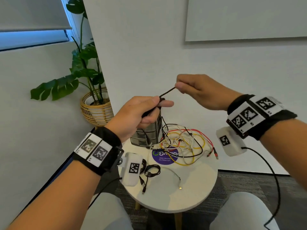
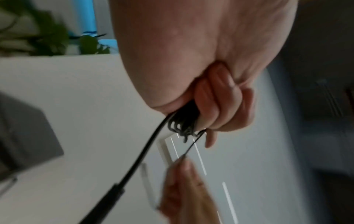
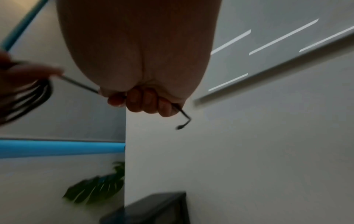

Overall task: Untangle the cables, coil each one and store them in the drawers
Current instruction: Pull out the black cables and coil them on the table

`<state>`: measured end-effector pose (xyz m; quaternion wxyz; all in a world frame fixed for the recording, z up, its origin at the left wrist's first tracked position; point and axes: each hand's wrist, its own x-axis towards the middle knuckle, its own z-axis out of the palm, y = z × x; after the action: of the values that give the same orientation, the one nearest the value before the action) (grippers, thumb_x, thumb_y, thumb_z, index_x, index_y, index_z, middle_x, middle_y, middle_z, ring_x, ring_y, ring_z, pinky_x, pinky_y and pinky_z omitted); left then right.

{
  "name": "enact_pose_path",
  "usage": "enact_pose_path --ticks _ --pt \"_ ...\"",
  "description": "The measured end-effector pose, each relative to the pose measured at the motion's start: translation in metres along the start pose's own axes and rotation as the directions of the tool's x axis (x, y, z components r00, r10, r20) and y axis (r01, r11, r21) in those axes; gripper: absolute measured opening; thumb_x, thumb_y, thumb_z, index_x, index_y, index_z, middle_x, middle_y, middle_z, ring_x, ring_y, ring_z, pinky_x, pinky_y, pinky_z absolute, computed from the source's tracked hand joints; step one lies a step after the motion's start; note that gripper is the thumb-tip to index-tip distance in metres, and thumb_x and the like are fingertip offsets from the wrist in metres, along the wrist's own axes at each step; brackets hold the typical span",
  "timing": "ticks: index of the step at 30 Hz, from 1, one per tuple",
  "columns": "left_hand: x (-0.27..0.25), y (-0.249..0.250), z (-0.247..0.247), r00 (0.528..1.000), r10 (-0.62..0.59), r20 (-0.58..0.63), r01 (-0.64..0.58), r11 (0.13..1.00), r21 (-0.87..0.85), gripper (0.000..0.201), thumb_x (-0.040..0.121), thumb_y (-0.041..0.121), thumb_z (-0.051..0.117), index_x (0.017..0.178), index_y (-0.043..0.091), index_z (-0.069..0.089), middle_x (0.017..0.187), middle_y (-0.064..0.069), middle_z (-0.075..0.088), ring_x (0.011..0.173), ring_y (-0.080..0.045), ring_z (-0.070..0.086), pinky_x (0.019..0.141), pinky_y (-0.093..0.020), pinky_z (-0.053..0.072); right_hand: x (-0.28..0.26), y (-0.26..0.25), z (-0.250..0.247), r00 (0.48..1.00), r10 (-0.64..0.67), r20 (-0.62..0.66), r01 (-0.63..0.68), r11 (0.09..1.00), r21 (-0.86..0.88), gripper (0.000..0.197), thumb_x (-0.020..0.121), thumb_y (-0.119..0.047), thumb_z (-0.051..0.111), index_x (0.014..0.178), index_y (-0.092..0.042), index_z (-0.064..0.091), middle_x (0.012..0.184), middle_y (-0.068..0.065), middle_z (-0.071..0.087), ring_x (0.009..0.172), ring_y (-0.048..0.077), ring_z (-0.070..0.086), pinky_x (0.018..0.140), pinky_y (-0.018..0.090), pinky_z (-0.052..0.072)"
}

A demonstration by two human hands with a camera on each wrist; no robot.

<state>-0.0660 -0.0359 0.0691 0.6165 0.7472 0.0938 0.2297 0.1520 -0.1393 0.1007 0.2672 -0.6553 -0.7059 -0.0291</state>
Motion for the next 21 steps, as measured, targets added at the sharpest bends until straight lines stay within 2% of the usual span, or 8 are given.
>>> enact_pose_path --ticks 3,6,10,13,15,17,19,21 --pt "-0.001 0.001 0.001 0.997 0.067 -0.026 -0.071 0.964 -0.255 0.048 0.106 0.029 0.038 0.136 -0.003 0.058 0.056 0.002 0.039 0.045 -0.009 0.018 0.047 -0.027 0.011 -0.014 0.012 0.03 0.998 0.062 0.024 -0.064 0.996 0.059 0.033 0.11 -0.035 0.037 0.081 -0.021 0.046 0.071 -0.007 0.048 0.064 0.007 0.042 0.063 0.027 0.033" --pt "0.008 0.001 0.004 0.974 0.107 -0.197 -0.163 0.941 -0.296 0.046 0.11 0.028 0.035 0.137 -0.004 0.053 0.067 0.0 0.063 0.043 -0.006 0.035 0.047 -0.018 0.029 -0.026 0.001 0.068 0.99 0.038 0.133 -0.047 0.997 0.064 0.032 0.109 -0.036 0.038 0.083 -0.022 0.049 0.07 -0.008 0.051 0.065 0.005 0.049 0.065 0.03 0.038" --pt "0.015 -0.009 0.006 0.948 0.086 -0.307 -0.134 0.981 -0.138 0.028 0.111 0.029 0.037 0.125 0.011 0.055 0.108 -0.009 0.078 0.087 -0.015 0.076 0.073 -0.02 0.056 -0.031 -0.032 0.077 0.979 -0.066 0.192 0.068 0.998 -0.005 0.029 0.109 -0.036 0.041 0.081 -0.029 0.045 0.062 -0.011 0.046 0.059 0.007 0.048 0.057 0.027 0.032" --pt "0.015 -0.021 0.005 0.956 0.061 -0.285 -0.037 0.995 0.091 0.023 0.112 0.026 0.036 0.111 0.021 0.058 0.108 -0.013 0.075 0.088 -0.006 0.074 0.073 -0.015 0.054 -0.021 -0.054 0.054 0.97 -0.14 0.2 0.182 0.96 -0.214 0.025 0.105 -0.035 0.047 0.082 -0.026 0.053 0.072 -0.015 0.053 0.061 0.004 0.046 0.056 0.026 0.034" --pt "0.014 -0.027 0.002 0.977 0.014 -0.213 0.035 0.973 0.226 0.038 0.112 0.028 0.037 0.092 0.01 0.064 0.084 -0.021 0.07 0.067 -0.015 0.067 0.064 -0.021 0.049 -0.013 -0.059 0.037 0.966 -0.204 0.157 0.239 0.937 -0.256 0.018 0.099 -0.034 0.051 0.094 -0.025 0.067 0.083 -0.016 0.06 0.068 0.005 0.05 0.062 0.031 0.042" --pt "0.011 -0.032 0.0 0.992 -0.087 -0.096 0.102 0.981 0.167 0.054 0.11 0.037 0.034 0.078 0.005 0.064 0.06 -0.017 0.061 0.045 -0.019 0.049 0.053 -0.026 0.039 -0.005 -0.057 0.028 0.971 -0.228 0.077 0.238 0.959 -0.155 0.01 0.095 -0.029 0.06 0.098 -0.024 0.068 0.076 -0.017 0.057 0.067 0.004 0.049 0.065 0.031 0.042" --pt "0.01 -0.035 0.001 0.984 -0.178 0.015 0.178 0.984 0.003 0.064 0.107 0.048 0.031 0.091 0.001 0.071 0.063 -0.027 0.056 0.038 -0.015 0.033 0.043 -0.021 0.028 -0.001 -0.049 0.026 0.985 -0.171 0.029 0.172 0.985 -0.033 0.009 0.094 -0.026 0.068 0.101 -0.023 0.064 0.073 -0.014 0.057 0.069 0.003 0.053 0.066 0.028 0.042" --pt "0.009 -0.038 0.001 0.972 -0.226 0.061 0.233 0.959 -0.163 0.059 0.109 0.039 0.027 0.117 -0.007 0.065 0.072 -0.029 0.059 0.04 -0.012 0.027 0.041 -0.019 0.019 -0.004 -0.038 0.034 0.994 -0.107 0.023 0.106 0.994 0.033 0.01 0.095 -0.028 0.068 0.103 -0.024 0.064 0.082 -0.014 0.058 0.078 0.0 0.055 0.07 0.02 0.041"
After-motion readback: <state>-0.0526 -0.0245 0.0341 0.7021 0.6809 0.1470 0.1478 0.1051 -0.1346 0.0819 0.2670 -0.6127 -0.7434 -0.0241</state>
